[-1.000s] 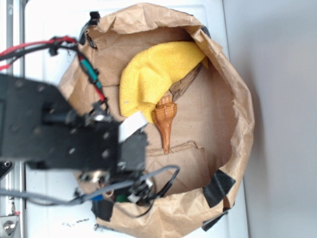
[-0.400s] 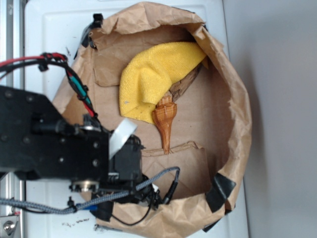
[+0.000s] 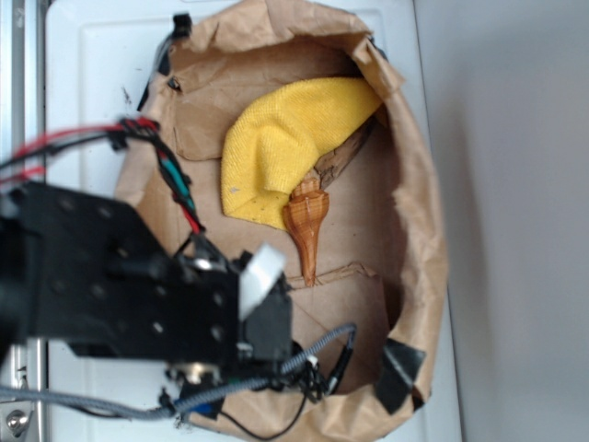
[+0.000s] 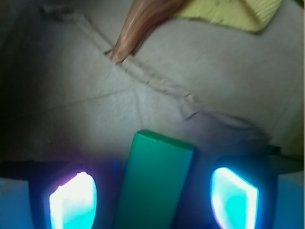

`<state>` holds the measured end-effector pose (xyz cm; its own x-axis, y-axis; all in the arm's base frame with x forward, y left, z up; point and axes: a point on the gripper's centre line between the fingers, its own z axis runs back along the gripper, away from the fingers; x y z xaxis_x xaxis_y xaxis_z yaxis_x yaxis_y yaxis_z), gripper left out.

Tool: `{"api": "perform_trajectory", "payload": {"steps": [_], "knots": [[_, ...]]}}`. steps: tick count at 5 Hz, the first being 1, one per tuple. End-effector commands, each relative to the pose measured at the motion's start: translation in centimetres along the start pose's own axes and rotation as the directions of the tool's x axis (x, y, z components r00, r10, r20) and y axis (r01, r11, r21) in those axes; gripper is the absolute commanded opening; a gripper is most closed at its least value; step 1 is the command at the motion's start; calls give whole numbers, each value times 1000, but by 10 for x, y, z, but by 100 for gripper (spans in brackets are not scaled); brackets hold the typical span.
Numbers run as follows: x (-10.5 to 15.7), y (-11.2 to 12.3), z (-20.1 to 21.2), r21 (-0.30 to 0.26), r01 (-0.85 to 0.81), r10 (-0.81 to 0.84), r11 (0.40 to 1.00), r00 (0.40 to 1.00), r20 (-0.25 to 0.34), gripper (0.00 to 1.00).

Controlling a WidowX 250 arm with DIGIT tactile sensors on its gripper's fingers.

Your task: Grab the green block.

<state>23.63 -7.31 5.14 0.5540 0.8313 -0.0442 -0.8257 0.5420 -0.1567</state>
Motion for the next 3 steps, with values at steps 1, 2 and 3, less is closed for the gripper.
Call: {"api": "perform_trajectory", "payload": {"steps": [1, 2, 3], "knots": [[-22, -4, -28, -5, 75, -74, 997, 996, 53, 100], [-23, -2, -32, 25, 100, -101, 995, 993, 65, 100], [-17, -1, -25, 11, 93, -93, 996, 994, 63, 0]]}}
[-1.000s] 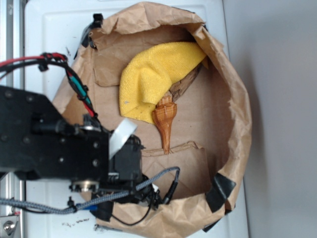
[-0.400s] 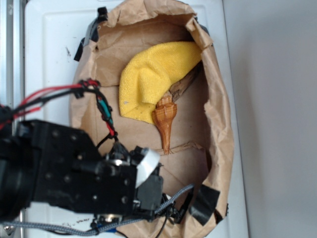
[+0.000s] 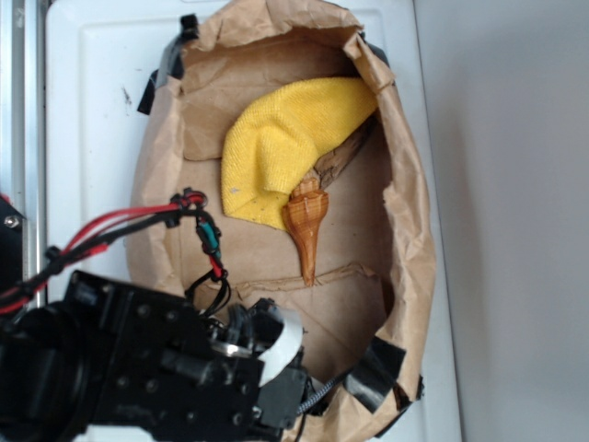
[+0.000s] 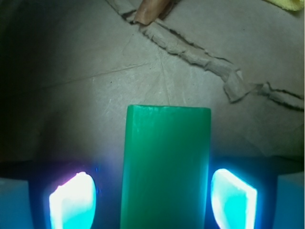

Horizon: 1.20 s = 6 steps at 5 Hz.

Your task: Grab the green block.

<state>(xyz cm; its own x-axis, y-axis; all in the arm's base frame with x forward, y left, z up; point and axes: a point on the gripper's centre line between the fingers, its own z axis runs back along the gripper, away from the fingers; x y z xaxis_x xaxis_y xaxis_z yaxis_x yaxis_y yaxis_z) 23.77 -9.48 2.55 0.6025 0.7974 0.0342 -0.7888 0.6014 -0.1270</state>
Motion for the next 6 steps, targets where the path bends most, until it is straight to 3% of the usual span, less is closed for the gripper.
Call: {"api": "perform_trajectory", "payload": {"steps": [1, 3, 4, 6], "knots": [[6, 8, 12, -45, 22, -22, 999, 1000, -2, 0], [52, 6, 49, -118, -79, 78, 990, 997, -17, 0], [76, 5, 70, -157, -115, 125, 981, 990, 58, 0], [104, 5, 120, -207, -72, 98, 976, 988, 118, 0]]}}
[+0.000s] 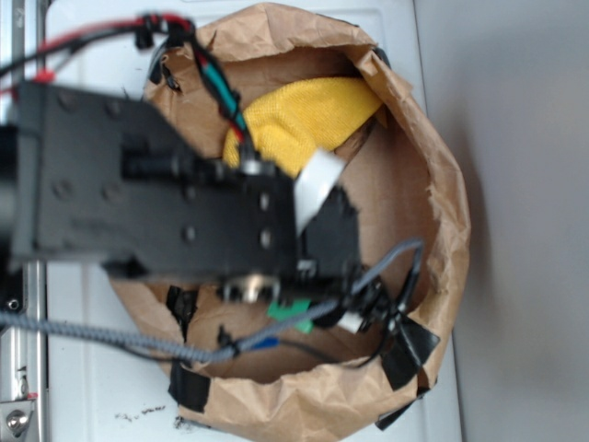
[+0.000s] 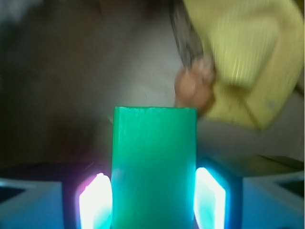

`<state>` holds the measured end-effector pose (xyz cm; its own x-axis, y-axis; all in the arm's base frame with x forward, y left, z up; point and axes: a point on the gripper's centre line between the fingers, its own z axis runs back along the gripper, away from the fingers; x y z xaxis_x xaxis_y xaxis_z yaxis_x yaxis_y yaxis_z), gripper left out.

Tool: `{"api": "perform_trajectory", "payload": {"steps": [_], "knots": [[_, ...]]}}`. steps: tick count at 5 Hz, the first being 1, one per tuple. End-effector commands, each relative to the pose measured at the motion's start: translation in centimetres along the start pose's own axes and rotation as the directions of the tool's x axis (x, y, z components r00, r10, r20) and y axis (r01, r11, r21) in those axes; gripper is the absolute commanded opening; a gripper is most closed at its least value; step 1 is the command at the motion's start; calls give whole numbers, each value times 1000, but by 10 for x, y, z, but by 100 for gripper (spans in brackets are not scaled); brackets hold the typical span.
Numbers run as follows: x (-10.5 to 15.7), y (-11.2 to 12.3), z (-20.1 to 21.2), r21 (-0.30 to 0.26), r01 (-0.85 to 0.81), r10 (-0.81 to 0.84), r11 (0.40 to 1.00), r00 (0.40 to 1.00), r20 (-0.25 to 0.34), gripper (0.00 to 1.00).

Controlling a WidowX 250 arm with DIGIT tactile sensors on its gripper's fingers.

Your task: Grab the green block.

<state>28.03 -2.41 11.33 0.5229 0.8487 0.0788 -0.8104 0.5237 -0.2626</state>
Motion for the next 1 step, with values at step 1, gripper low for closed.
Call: {"api": "perform_trajectory", "payload": {"steps": [1], "knots": [[24, -1, 44, -42, 26, -22, 999, 997, 77, 0]]}}
